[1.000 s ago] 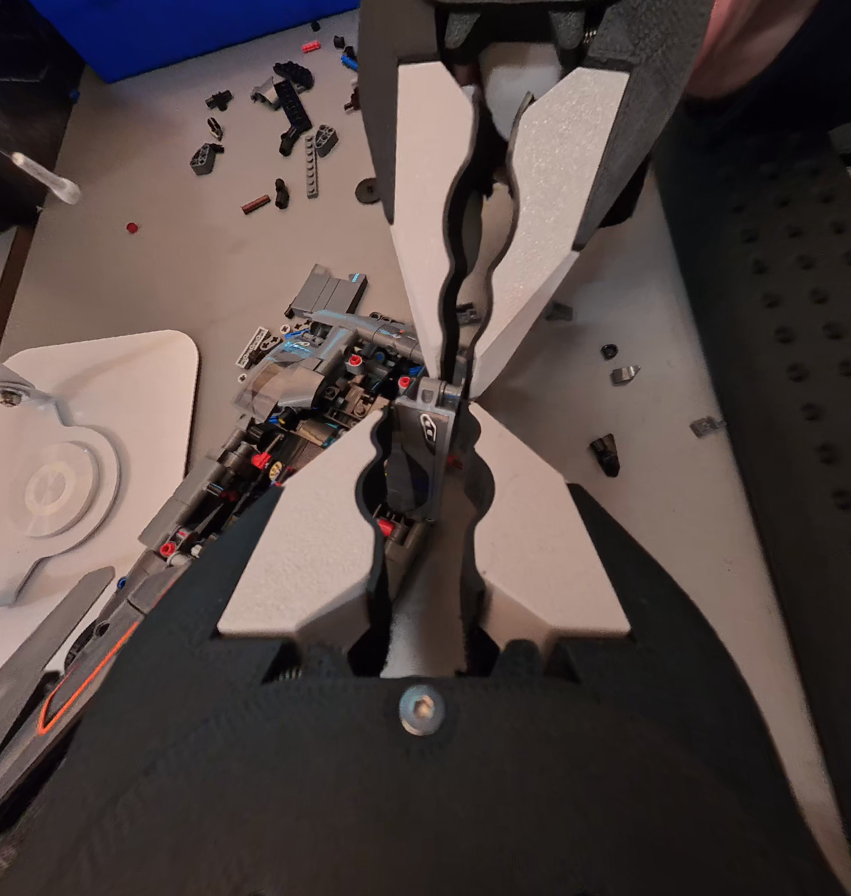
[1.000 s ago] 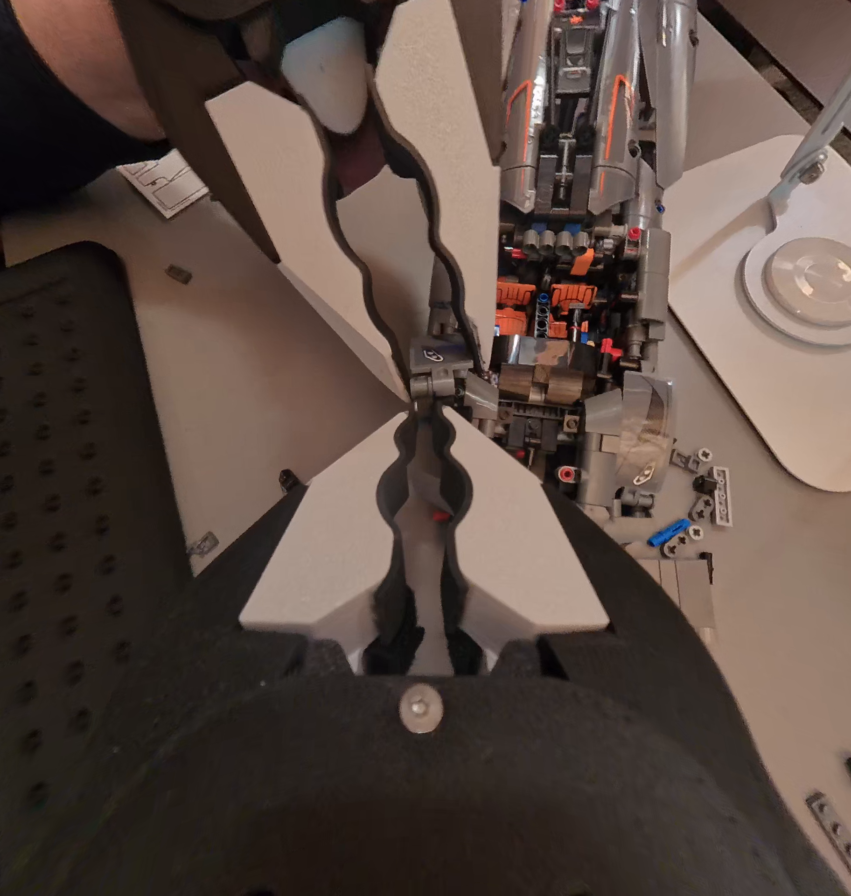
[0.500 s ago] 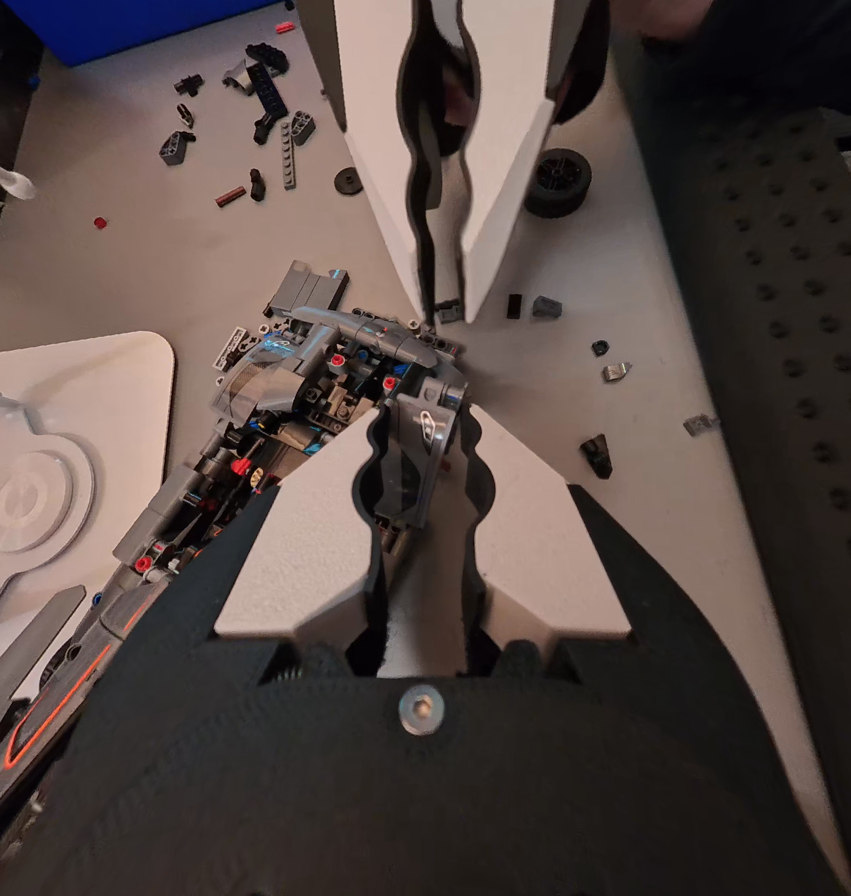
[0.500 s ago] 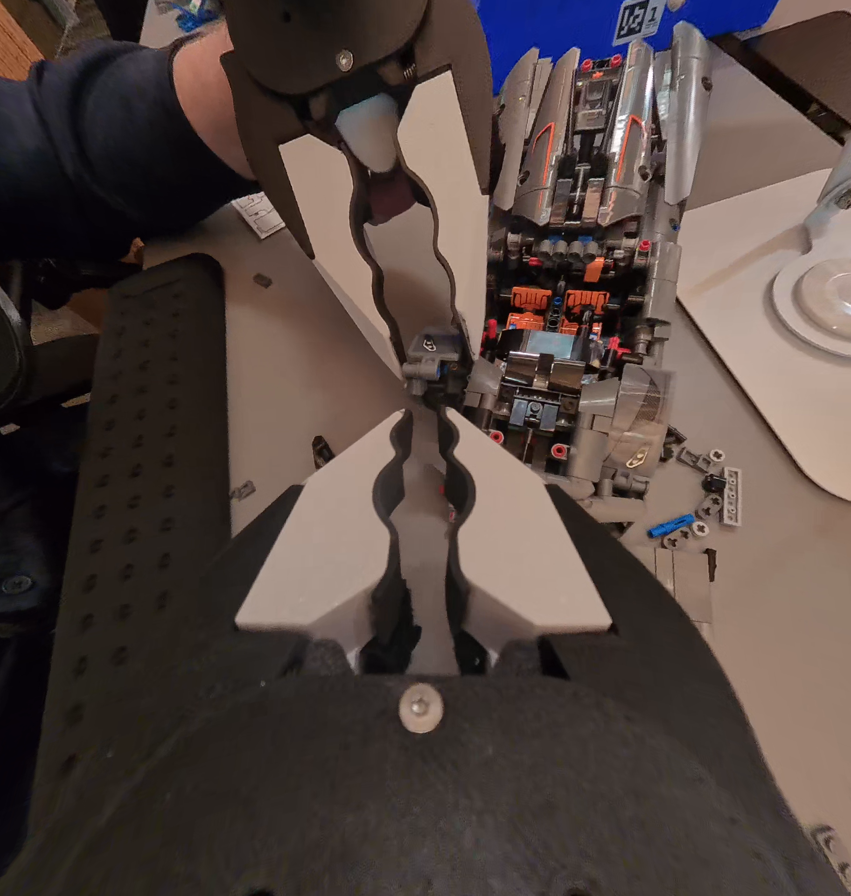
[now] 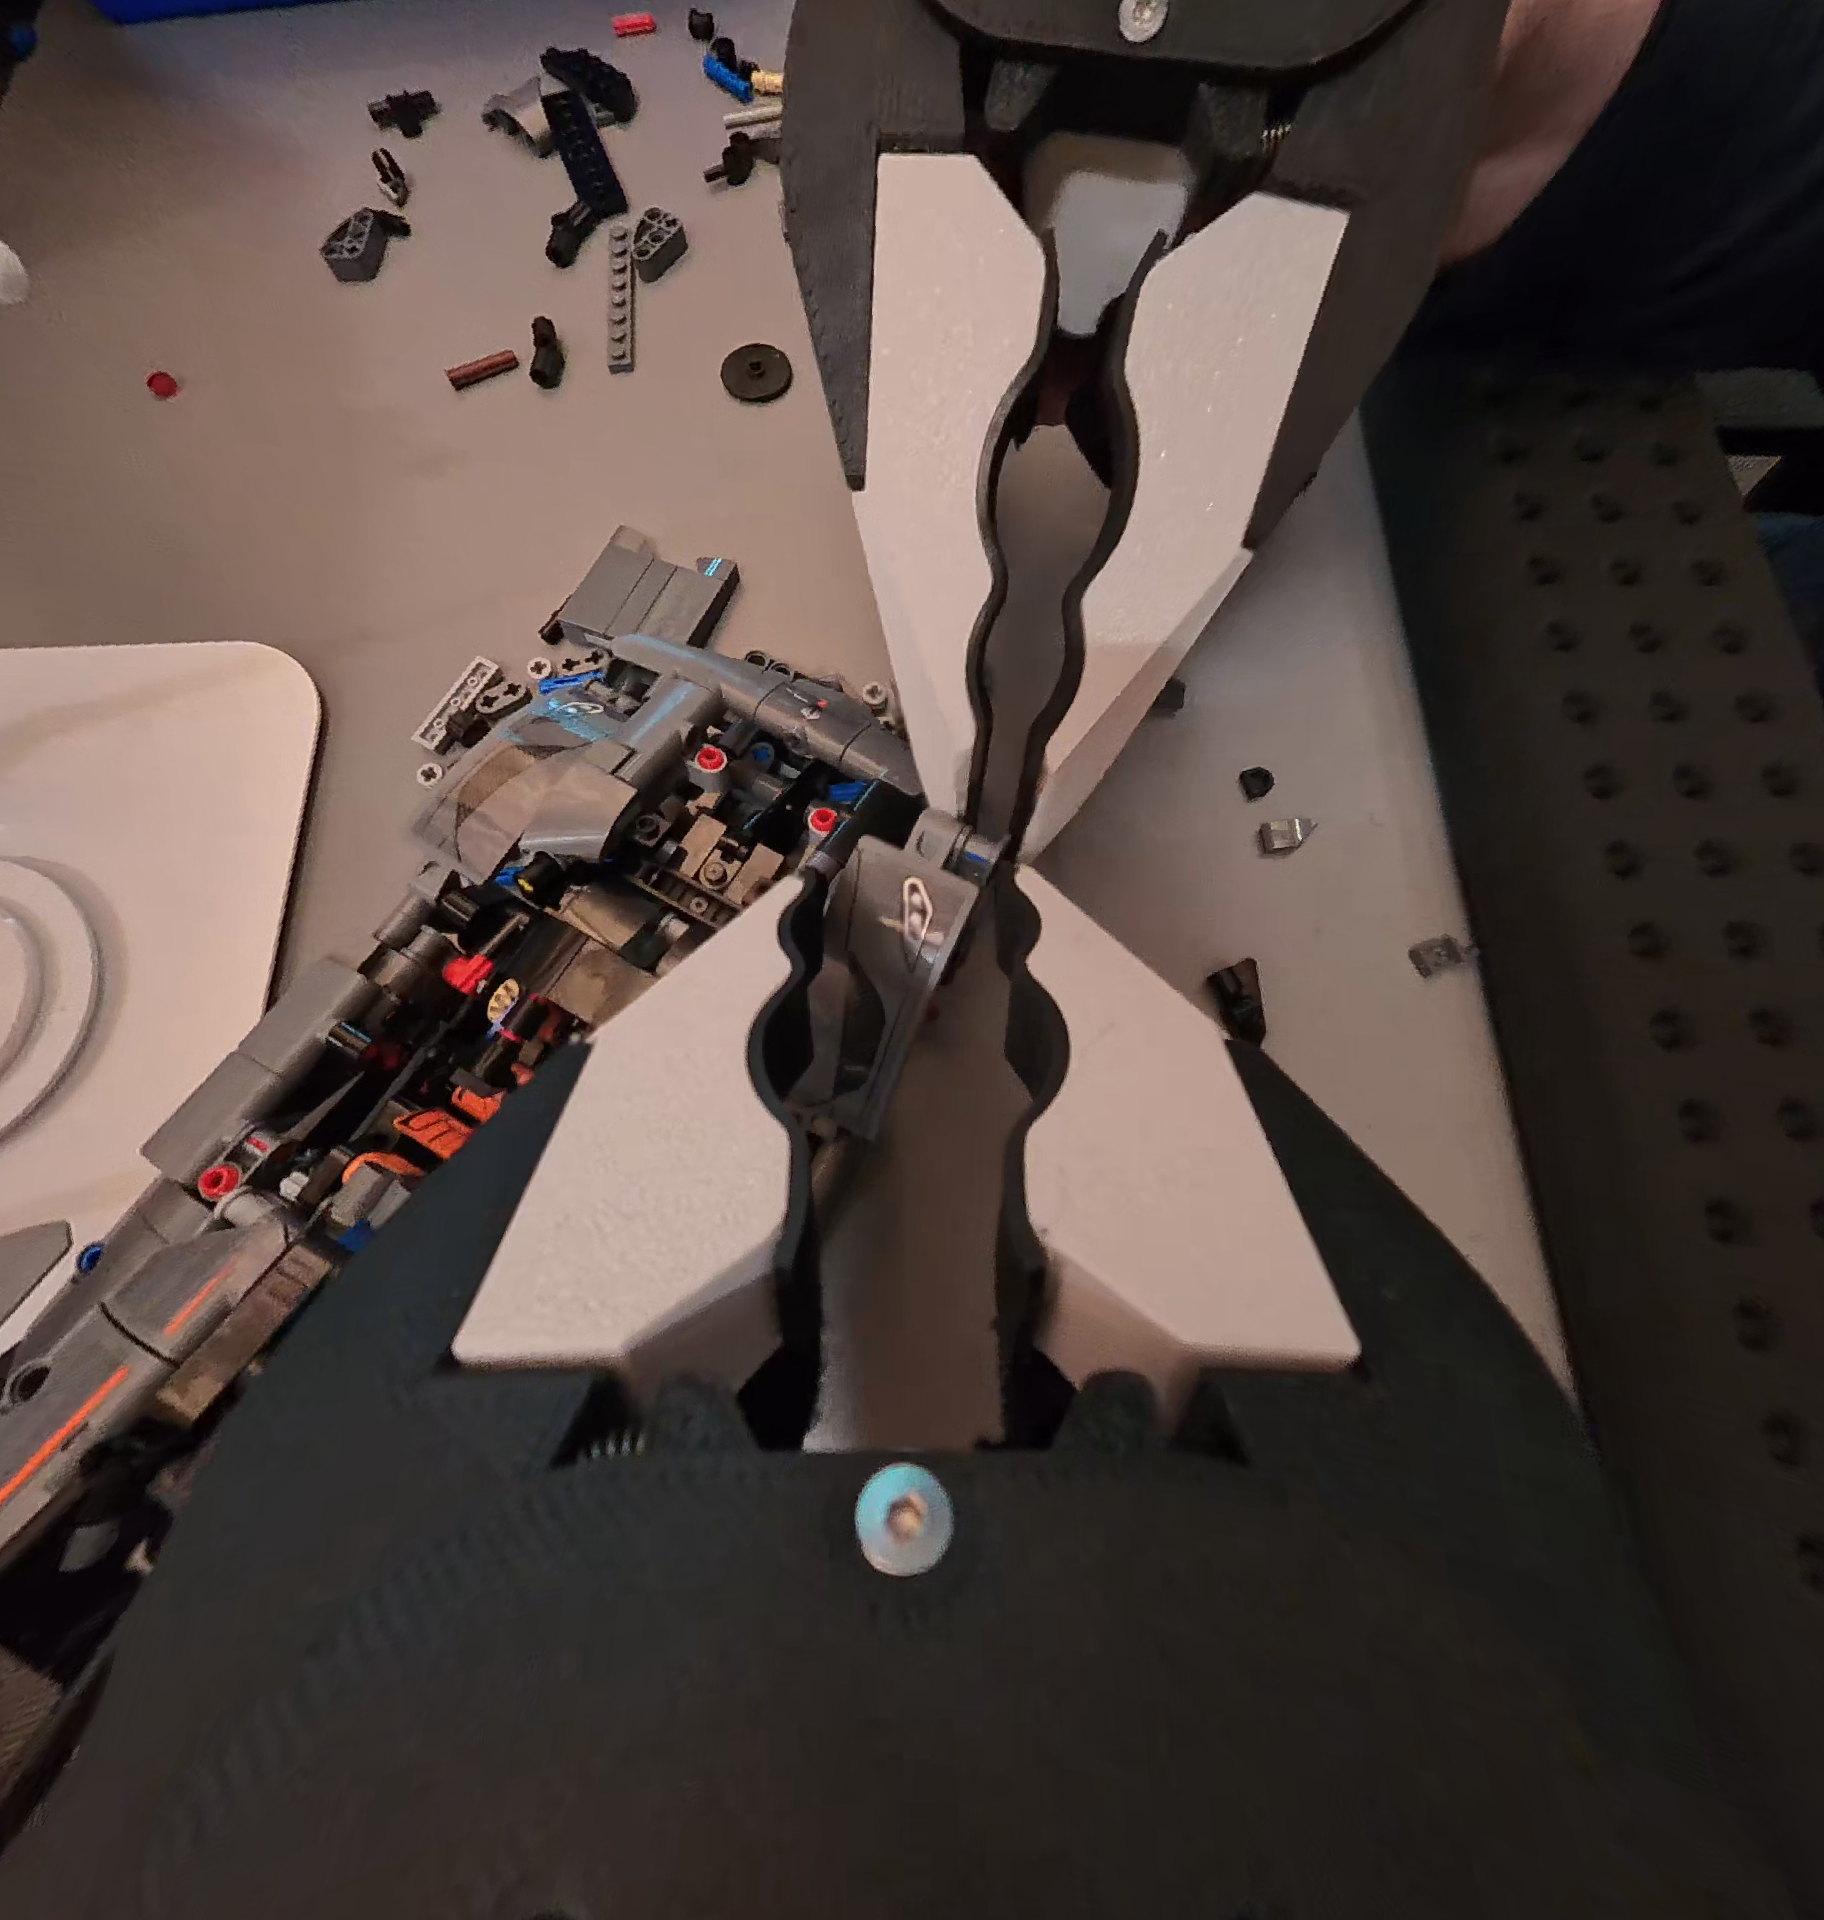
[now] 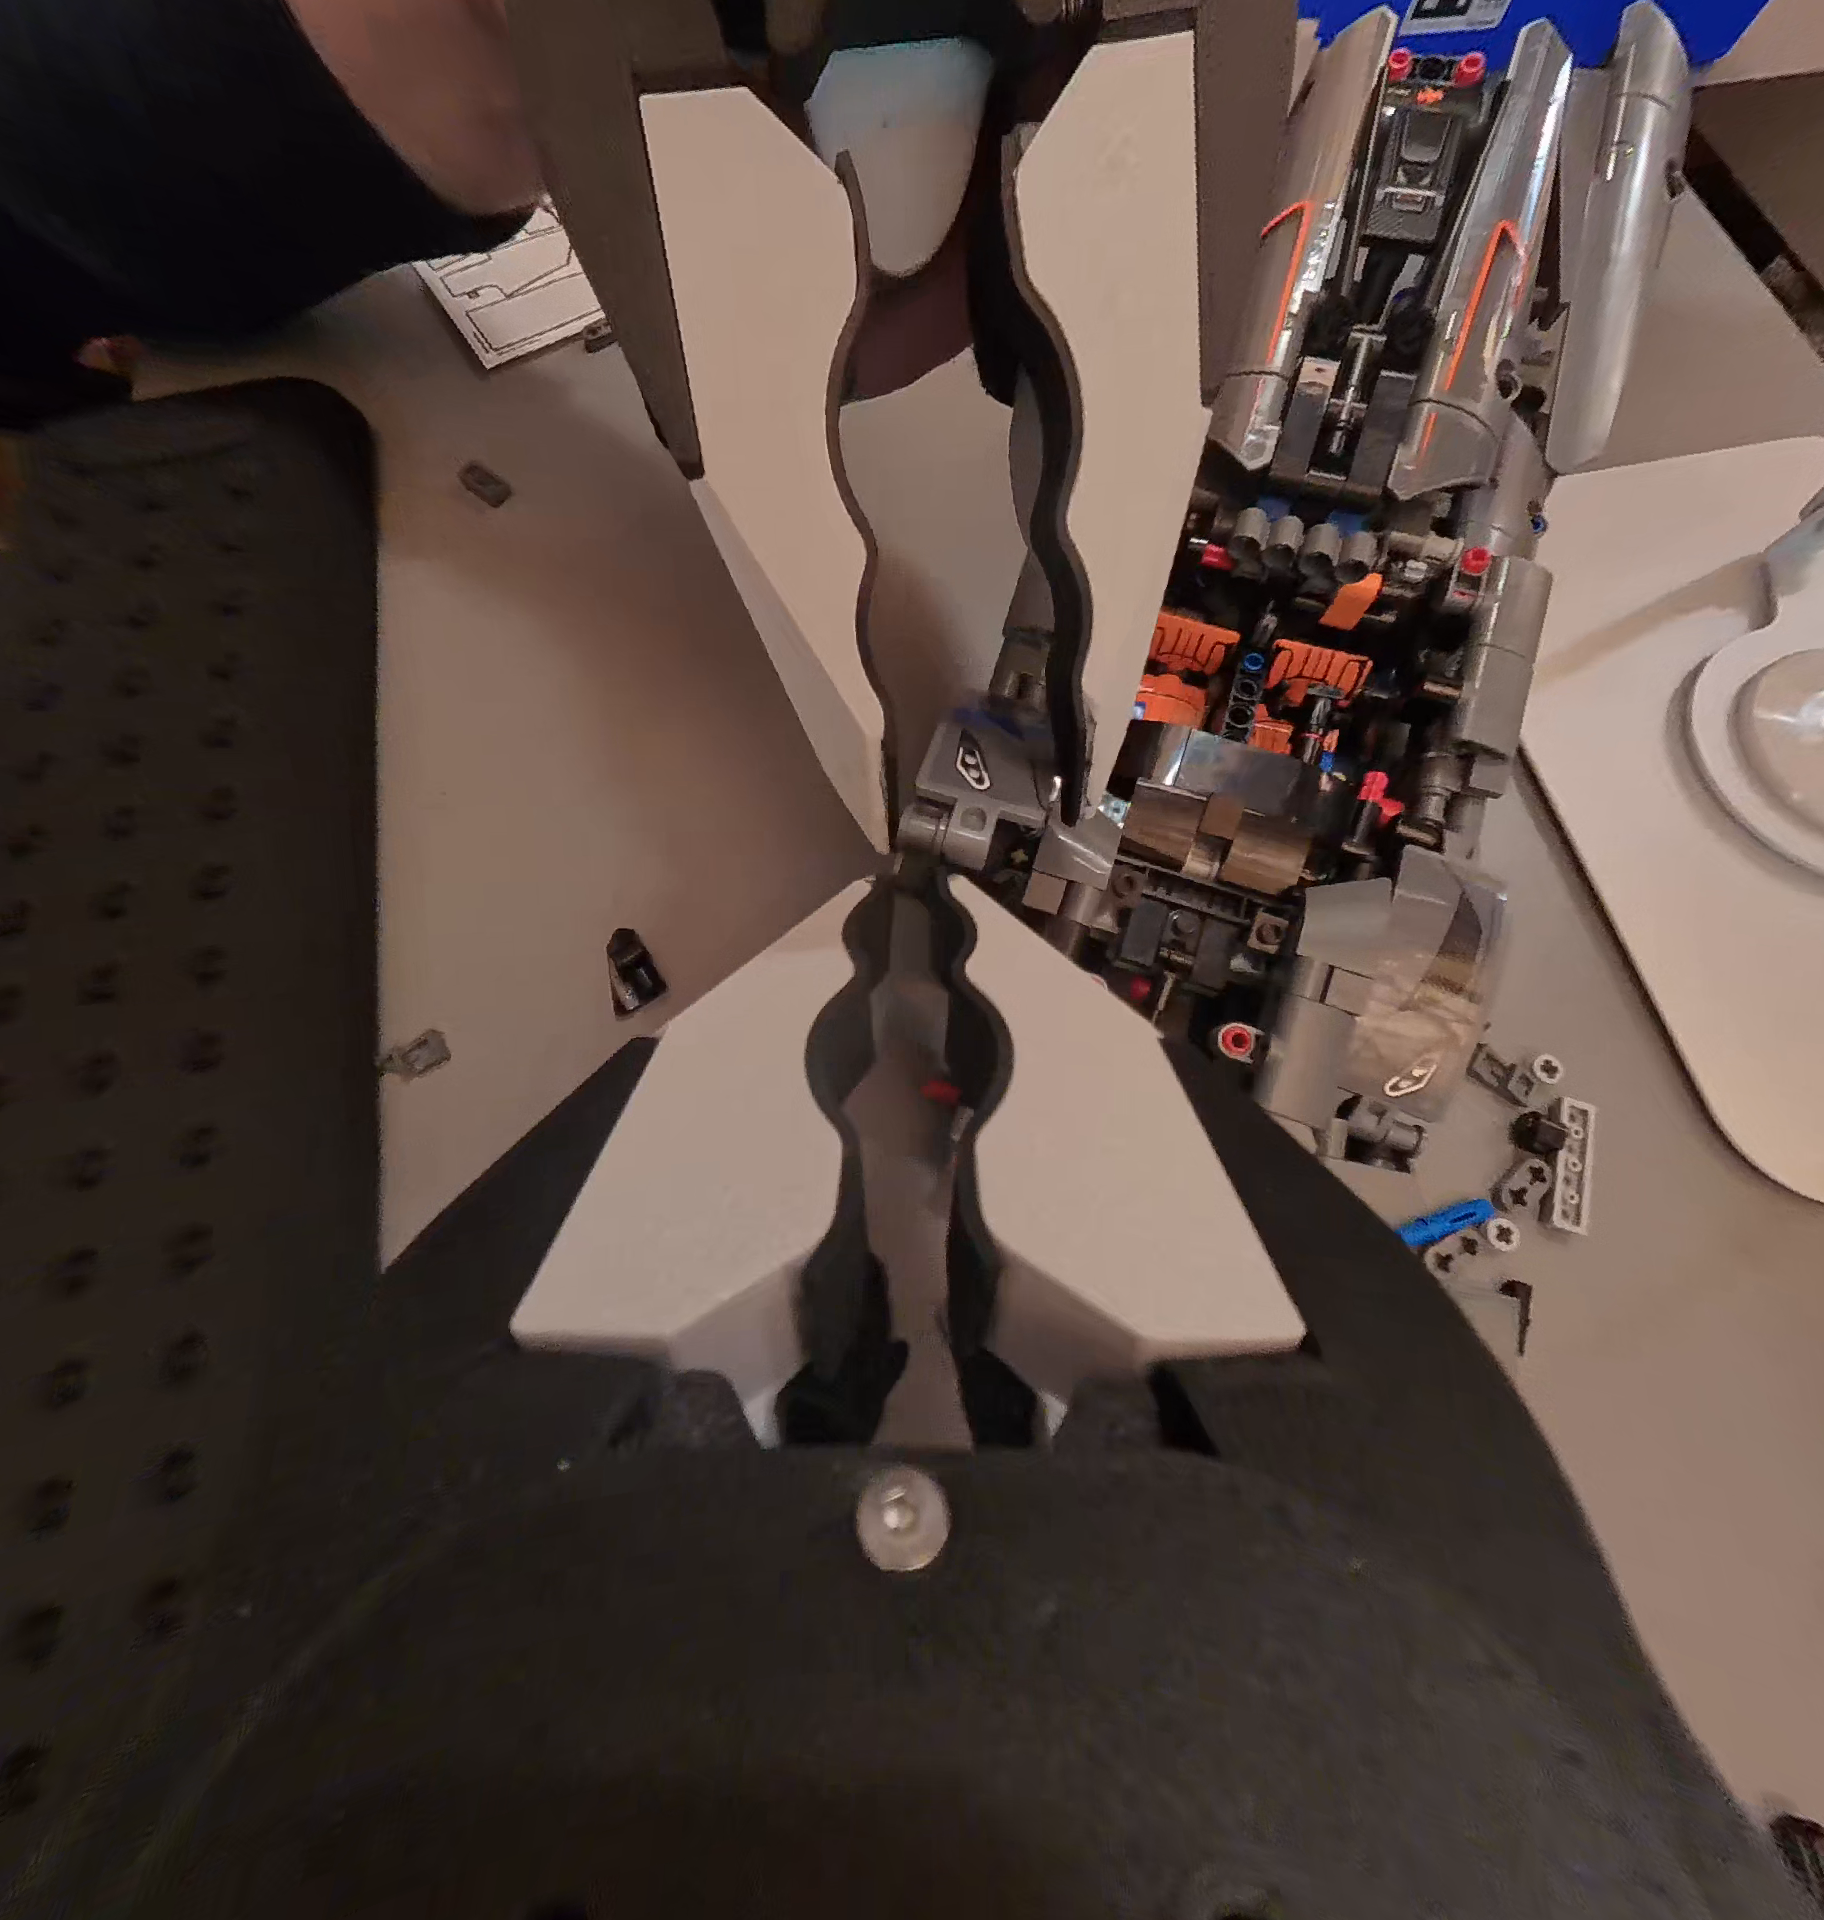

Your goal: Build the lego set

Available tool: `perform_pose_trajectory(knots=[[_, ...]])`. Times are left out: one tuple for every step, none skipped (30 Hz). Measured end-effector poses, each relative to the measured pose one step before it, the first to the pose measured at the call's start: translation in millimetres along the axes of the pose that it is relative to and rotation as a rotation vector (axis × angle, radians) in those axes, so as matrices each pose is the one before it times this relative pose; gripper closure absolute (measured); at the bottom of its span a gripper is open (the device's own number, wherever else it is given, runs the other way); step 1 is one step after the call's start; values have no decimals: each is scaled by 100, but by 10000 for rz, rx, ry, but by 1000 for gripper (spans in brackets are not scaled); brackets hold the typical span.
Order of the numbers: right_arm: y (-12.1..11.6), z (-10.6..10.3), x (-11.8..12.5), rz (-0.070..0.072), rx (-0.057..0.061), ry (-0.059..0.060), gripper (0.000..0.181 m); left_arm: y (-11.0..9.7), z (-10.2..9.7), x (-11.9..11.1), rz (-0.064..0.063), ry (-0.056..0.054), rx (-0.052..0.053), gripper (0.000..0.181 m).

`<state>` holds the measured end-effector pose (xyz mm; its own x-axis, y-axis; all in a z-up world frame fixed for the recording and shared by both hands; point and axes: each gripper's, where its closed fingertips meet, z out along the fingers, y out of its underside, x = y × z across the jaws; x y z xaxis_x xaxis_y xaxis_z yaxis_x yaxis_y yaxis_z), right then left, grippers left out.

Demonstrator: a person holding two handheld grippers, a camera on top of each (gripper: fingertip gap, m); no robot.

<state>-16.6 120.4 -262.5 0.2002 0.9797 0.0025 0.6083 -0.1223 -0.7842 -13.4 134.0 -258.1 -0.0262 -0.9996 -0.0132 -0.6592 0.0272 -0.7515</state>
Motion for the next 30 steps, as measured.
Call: perform_pose_trajectory(knots=[[95,19,-140,88,-73,-83,176,147,-13,45,16,-39,-75,150],[119,63,-103,172,-102,-86,176,99,13,42,116,-91,-50,150],[127,96,-105,185,-122,-104,176,178,31,33,123,-87,-111,150],[222,88,-149,187,-163,-139,176,307,25,12,73,-65,-186,150],[288,107,-228,256,-193,-207,177,329,33,59,45,-5,-187,149],[216,153,-220,336,-128,-244,176,272,65,136,60,50,-134,149],[24,102,-126,323,-13,-184,176,63,40,71,33,22,-13,148],[-8,16,-61,180,-4,-92,176,41,-17,41,-2,20,-15,148],[-22,16,-96,72,-11,-69,176,16,-40,75,-2,45,-7,148],[-50,83,-146,63,4,-99,176,61,-42,112,20,68,-30,148],[-63,117,-165,135,25,-118,176,108,-65,103,15,71,-42,147],[-53,89,-148,155,31,-117,176,88,-78,94,20,66,-12,147],[-87,55,-154,37,35,-82,176,16,-102,130,35,83,44,147],[-58,86,-175,22,16,-75,176,69,-89,142,-1,130,15,148],[-36,141,-156,110,12,-99,176,106,-66,147,-64,164,13,147],[-57,155,-187,138,51,-140,176,122,-40,138,-33,138,9,147],[-104,97,-254,183,123,-227,176,131,-1,193,-1,127,-24,145],[-117,51,-237,196,137,-257,176,264,49,141,-18,77,-153,143],[10,34,-95,104,41,-148,175,66,37,56,15,-6,-48,143],[60,14,2,-101,-26,-20,175,-1,37,16,64,-47,-12,144],[33,-9,-9,-197,-12,15,175,12,15,49,48,-24,-21,144],[52,-65,31,-147,-12,12,175,74,-30,-23,80,-89,-68,145],[138,-173,116,-74,-32,21,176,50,-54,-90,76,-146,-67,145],[125,-224,199,-36,-6,44,175,15,-25,-14,-31,-68,-83,144],[39,-261,248,-71,52,105,175,0,19,-36,16,-92,-98,143],[127,-258,285,-126,-17,163,176,-5,43,-57,132,-164,-89,142],[302,-262,367,-147,-141,220,177,52,81,18,186,-142,-113,141],[188,-288,405,-122,-54,229,179,82,48,20,178,-147,-124,140],[-146,-270,104,-106,136,53,179,100,-28,-28,175,-177,-132,139],[-370,-216,-281,-181,234,-104,178,226,-68,-151,243,-268,-230,140]])
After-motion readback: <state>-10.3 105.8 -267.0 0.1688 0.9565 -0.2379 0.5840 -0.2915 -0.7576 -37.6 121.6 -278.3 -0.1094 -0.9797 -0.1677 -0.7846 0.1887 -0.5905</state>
